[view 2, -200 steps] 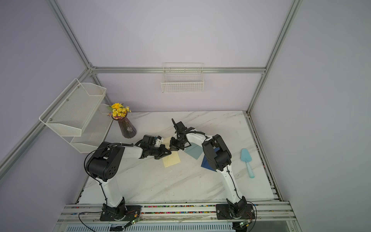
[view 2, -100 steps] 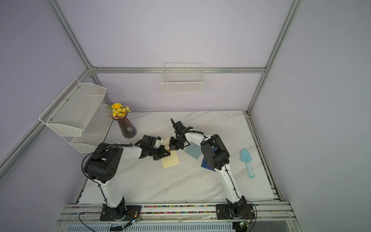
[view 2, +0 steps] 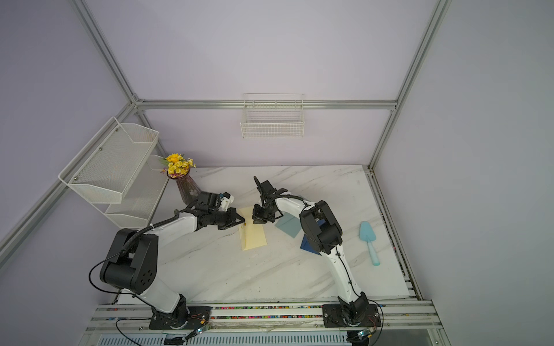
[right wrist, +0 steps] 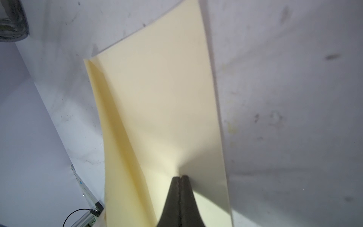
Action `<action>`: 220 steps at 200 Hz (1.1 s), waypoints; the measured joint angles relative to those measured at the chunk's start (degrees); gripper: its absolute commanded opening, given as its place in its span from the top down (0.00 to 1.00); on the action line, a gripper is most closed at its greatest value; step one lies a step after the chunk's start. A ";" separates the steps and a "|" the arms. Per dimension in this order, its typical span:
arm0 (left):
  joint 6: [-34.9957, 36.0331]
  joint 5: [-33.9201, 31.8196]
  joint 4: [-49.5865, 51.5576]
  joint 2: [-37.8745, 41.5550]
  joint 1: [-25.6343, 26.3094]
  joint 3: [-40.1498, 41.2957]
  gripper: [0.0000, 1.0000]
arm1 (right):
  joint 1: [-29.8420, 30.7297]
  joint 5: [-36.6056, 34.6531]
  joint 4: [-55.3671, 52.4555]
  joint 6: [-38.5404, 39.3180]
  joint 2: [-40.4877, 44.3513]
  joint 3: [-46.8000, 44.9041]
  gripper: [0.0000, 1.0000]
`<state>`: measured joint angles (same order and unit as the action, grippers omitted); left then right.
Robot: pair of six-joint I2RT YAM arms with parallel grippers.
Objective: Fold the letter paper in half and place it into the envelope
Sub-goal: Fold the envelope flap at the center of the board.
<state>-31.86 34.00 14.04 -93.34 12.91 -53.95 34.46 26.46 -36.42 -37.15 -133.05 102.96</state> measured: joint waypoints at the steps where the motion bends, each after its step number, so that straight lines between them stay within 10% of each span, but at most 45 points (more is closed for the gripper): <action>1: 0.02 -0.02 0.02 -0.02 -0.07 0.02 1.00 | 0.00 -0.02 0.00 0.00 0.00 0.00 1.00; 220: -1.84 1.16 -6.12 -12.35 2.12 0.46 1.00 | -0.35 0.39 -1.31 1.46 1.68 -0.85 1.00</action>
<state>-33.69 35.16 7.92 -105.69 15.03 -53.49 34.11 26.85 -37.74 -35.68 -131.37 102.10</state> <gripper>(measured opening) 0.047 0.044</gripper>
